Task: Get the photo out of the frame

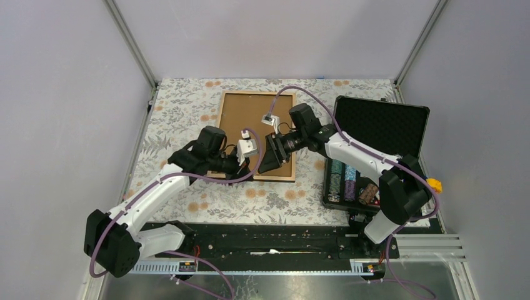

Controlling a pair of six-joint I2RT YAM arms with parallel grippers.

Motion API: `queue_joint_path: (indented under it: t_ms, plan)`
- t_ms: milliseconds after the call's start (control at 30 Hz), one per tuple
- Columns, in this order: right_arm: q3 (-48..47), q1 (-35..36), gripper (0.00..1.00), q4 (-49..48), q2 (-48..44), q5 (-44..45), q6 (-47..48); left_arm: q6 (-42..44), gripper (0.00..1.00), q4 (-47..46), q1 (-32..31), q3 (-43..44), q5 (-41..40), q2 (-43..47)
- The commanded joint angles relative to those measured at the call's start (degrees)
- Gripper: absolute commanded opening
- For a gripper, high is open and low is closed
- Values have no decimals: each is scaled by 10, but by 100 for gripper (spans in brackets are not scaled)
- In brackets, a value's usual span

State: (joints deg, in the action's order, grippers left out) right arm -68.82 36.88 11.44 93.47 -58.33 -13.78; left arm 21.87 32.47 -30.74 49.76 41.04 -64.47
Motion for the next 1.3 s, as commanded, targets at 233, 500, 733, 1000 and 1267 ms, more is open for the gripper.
queue_joint_path:
  t_ms: [233,500,733,1000,1267]
  plan:
    - [5,21,50,-13,-10,-22,7,-27,0,-40,-2,33,34,-10]
    - [1,29,46,-13,-4,-21,9,-33,0,-45,-2,41,46,-17]
    - [1,39,45,-13,4,-20,9,-35,0,-48,-2,45,53,-23]
    - [-1,43,27,-14,10,-15,9,-32,0,-48,-3,43,53,-21]
    - [-16,2,0,19,-1,26,28,15,66,-2,2,53,-12,-1]
